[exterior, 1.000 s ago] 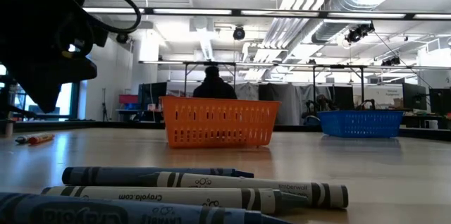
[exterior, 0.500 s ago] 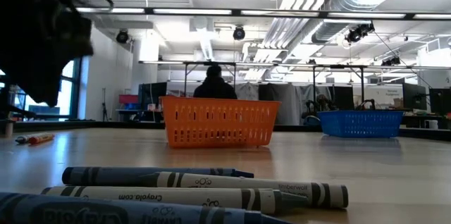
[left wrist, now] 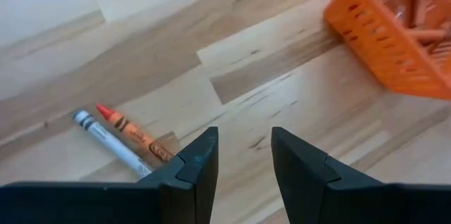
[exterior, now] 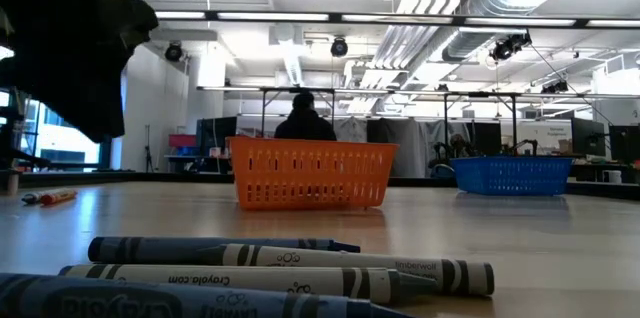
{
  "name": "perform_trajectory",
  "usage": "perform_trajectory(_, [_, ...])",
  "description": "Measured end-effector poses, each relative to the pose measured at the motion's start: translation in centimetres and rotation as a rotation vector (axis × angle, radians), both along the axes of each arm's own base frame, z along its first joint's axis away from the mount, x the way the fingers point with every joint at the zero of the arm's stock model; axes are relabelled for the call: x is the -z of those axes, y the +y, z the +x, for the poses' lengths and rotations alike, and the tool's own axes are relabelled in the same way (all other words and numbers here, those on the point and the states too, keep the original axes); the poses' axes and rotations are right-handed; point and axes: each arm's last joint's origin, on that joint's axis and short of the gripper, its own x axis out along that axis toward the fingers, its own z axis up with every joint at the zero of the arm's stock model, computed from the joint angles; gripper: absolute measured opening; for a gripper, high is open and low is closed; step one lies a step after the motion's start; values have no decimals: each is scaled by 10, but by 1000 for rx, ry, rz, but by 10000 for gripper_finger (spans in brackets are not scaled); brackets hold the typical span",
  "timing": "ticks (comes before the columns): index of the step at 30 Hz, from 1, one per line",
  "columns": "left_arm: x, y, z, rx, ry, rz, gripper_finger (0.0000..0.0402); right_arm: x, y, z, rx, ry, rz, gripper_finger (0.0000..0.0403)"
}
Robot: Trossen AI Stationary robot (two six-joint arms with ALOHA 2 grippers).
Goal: Sort crayons
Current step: Put the orange crayon into the orange bin
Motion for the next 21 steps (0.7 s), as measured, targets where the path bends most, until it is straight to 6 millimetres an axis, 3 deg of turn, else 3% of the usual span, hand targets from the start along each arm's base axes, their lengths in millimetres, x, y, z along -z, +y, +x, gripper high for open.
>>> perform_trajectory(13, [18,-2,8,3,59,37,122,5,-2,-5,-3,77,-40,129])
perform_trajectory(21, [19,-8,22,-12,-67,-37,122,5,-9,-3,18,85,-49,129])
